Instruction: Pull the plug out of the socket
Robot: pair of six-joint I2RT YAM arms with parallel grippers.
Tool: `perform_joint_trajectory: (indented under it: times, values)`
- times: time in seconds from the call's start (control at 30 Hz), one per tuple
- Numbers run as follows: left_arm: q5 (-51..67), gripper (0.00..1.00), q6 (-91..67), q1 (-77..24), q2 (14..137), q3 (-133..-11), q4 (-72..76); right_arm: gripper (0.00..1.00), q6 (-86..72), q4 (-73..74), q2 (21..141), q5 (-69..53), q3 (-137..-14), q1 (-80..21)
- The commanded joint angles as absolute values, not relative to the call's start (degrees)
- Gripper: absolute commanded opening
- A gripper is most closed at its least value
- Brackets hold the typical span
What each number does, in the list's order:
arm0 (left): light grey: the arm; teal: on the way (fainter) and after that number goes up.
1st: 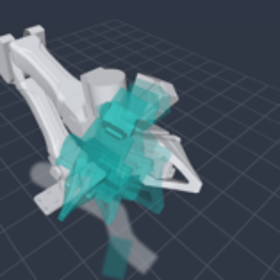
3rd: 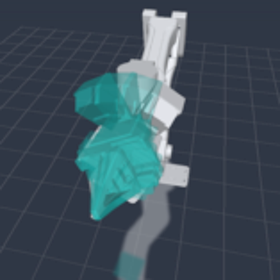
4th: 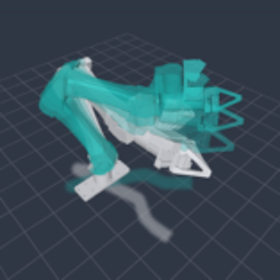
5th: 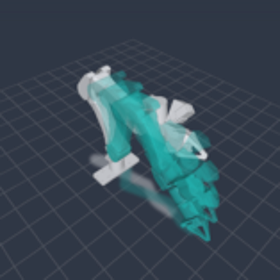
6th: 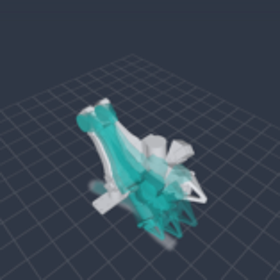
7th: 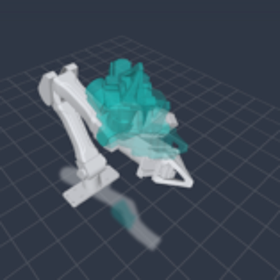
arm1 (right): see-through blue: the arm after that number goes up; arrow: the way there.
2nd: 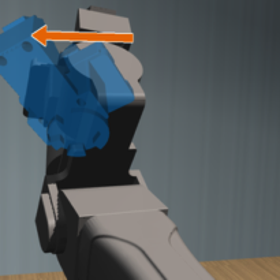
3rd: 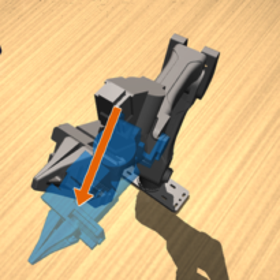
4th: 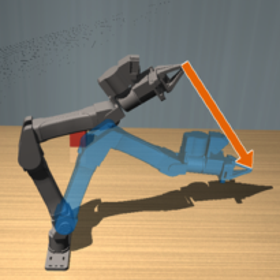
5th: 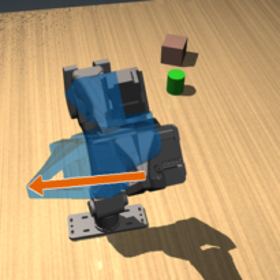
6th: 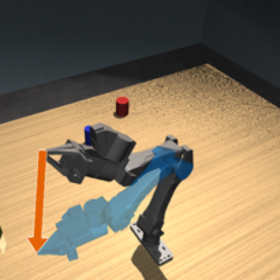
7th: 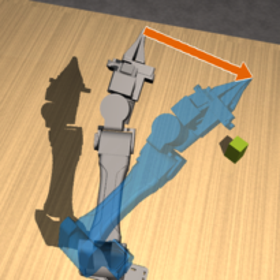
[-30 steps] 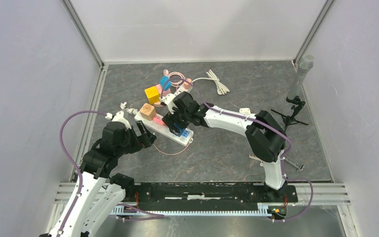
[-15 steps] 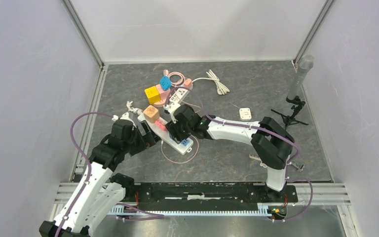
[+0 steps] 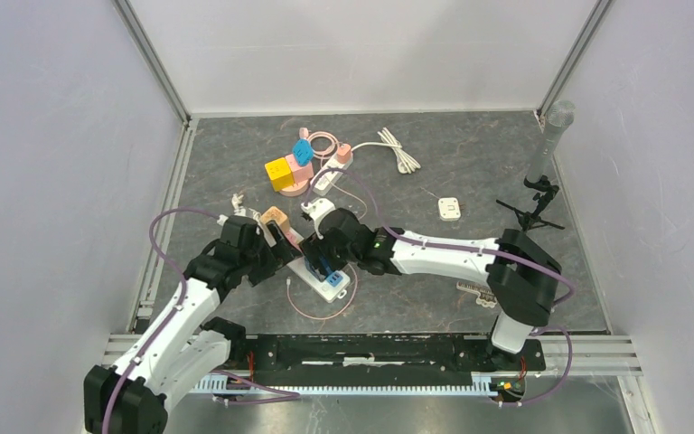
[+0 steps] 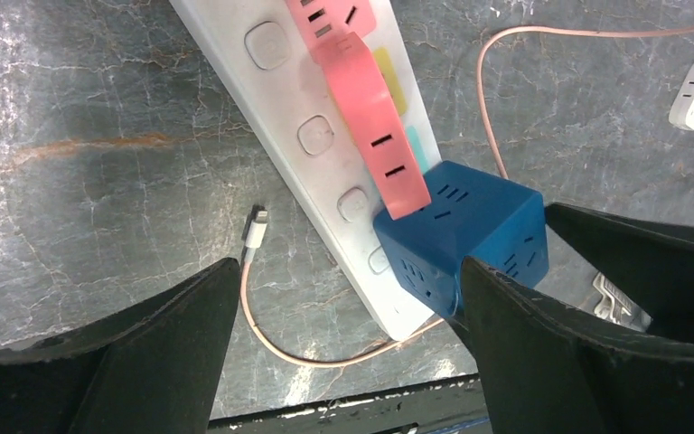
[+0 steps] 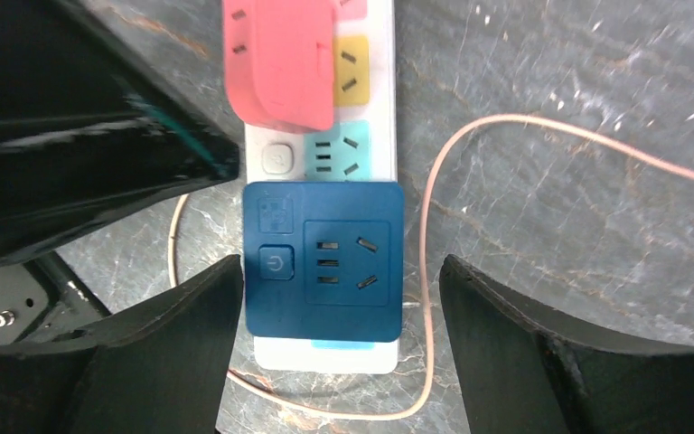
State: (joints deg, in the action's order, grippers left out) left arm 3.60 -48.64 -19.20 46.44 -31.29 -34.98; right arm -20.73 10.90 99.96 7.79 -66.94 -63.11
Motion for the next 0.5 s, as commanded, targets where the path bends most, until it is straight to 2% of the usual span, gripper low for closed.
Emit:
perform_joint_trajectory:
  times: [0.0, 0.3, 0.47]
  values:
    - [3.5, 0.95, -50.8, -19.0, 47.6, -30.2, -29.5, 0.84, -14.9, 3.3, 95.1, 5.6, -65.7, -63.0]
    - [2.8, 0.82, -53.5, -18.9, 50.1, -25.2, -21.8, 0.84, -9.7, 3.6, 97.0, 4.6, -65.5, -62.9]
    - [0.8, 0.75, -54.3, -18.9, 53.1, -24.9, -21.2, 0.77, -7.8, 5.4, 99.6, 3.0, -67.6, -62.8]
